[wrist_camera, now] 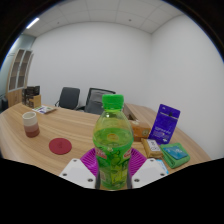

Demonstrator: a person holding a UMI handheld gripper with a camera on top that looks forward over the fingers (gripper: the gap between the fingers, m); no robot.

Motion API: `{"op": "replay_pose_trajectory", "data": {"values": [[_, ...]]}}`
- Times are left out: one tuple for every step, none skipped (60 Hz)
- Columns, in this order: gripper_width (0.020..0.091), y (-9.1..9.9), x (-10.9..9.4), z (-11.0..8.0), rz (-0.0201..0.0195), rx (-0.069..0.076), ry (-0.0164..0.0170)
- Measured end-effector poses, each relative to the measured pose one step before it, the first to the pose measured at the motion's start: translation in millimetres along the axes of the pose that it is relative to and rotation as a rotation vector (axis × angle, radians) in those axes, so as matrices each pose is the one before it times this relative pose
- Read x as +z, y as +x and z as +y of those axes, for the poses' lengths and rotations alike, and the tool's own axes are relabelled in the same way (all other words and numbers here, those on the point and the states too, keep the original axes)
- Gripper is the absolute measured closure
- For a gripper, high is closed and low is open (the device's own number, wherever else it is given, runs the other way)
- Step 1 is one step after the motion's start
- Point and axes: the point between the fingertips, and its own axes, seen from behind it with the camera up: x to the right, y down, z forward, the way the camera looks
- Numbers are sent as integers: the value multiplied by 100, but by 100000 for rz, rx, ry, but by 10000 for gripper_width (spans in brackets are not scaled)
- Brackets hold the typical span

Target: Pour water

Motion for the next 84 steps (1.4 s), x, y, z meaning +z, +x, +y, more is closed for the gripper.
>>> {"op": "replay_pose_trajectory", "data": {"values": [[751,-198,112,-234,391,-2336,-269],[750,-149,89,-160,421,-2627,-316],[750,-154,124,-244,557,-2818,-553],[751,-168,122,-264,594,-3016,-700],[751,-243,122,-378,508,-3148,-665],[750,-321,143,-436,309,-3341,-529],[751,-392,85,-452,0,-3480,-303],[751,-431,159,-421,174,-3607,-597],[749,-316,173,-411,-4,-3838,-795],[750,-351,183,-478,-106,-3826,-678],[749,-361,170,-583,-170,-3625,-348],[750,-370,174,-642,-195,-3378,-103],[750,-406,191,-653,-162,-3292,-122],[750,-686,343,-587,-154,-3830,-193],[751,-539,142,-439,-274,-4179,-834],[751,-392,199,-579,-573,-4250,-554],[751,-242,108,-708,-378,-3562,26],[750,-235,79,-833,-169,-3168,560],[751,-218,110,-850,75,-3032,710],[751,-453,403,-617,210,-3513,347],[751,-380,104,-585,235,-3880,-305],[751,-190,68,-566,23,-4195,-248],[751,-163,63,-663,-77,-4152,104],[751,-131,40,-661,-72,-4012,222],[752,-138,93,-556,-50,-3861,-117],[751,-87,130,-481,195,-3651,-417],[752,-72,75,-492,304,-3513,-480],[751,-57,499,-705,-12,-3538,310],[751,-359,100,-505,355,-3373,-91],[752,-136,43,-552,106,-3673,-32],[751,-7,79,-490,300,-3517,-121],[752,39,106,-463,595,-3463,-226],[752,45,103,-450,597,-3607,-187],[752,20,67,-453,395,-3729,12],[751,-20,52,-467,257,-3535,121],[752,29,61,-453,264,-3224,127],[752,28,19,-348,337,-2942,-48],[752,40,58,-298,404,-2978,-329],[754,46,90,-198,367,-3076,-652],[753,636,593,-70,-364,-3782,477],[753,-445,-99,2,946,-1888,-918],[751,-13,212,-169,560,-3047,-785],[750,-24,162,-47,398,-3330,-1266],[749,-5,160,-40,352,-3368,-1194],[743,124,57,-81,694,-3167,-1085],[742,88,100,-94,559,-3323,-775],[742,415,179,181,377,-3933,-53],[743,82,25,-113,706,-3339,-577],[743,17,-108,-50,662,-2604,-63],[743,58,7,-272,858,-2227,407],[743,192,-20,-278,881,-2085,563],[742,162,-29,-193,888,-1735,333],[743,140,-22,-112,725,-1496,77],[742,61,-61,-81,407,-1253,-124],[742,374,122,-224,32,-1684,148],[741,-172,2,-99,-77,-345,317],[741,-29,1,-96,-198,-354,213],[742,-22,-21,-54,-301,-215,-74],[742,-33,-12,-1,-358,-157,-275],[742,-16,-35,14,-365,-120,-346],[742,-23,-23,-9,-400,-123,-237],[740,-18,-5,-114,-182,-257,-89],[740,-85,15,5,-452,328,31],[744,-22,-19,-3,-311,240,-109],[743,-30,-42,30,-289,467,-83],[742,-21,-40,-15,-295,696,27],[742,10,-47,-26,-236,890,159],[741,27,-57,-31,-246,1135,226],[741,176,-173,15,-79,1074,-229],[742,45,-110,34,-278,1947,-40],[741,-81,49,39,-1062,2854,730],[741,30,-108,58,-533,2937,117],[742,93,-132,61,-523,3240,179],[740,100,-140,41,-625,3656,358],[739,94,-165,-4,-713,3899,556],[741,99,-146,15,-771,4204,622],[741,220,-400,57,330,3983,-551],[742,59,81,214,-1865,5123,884],[742,-9,-189,122,-1272,5182,135],[740,-38,-219,8,-1552,5387,655],[739,5,-190,-12,-1511,5643,759],[742,93,-198,48,-1302,5955,547],[742,136,-141,19,-1237,6359,529],[740,122,-302,-193,-301,6197,148]]}}
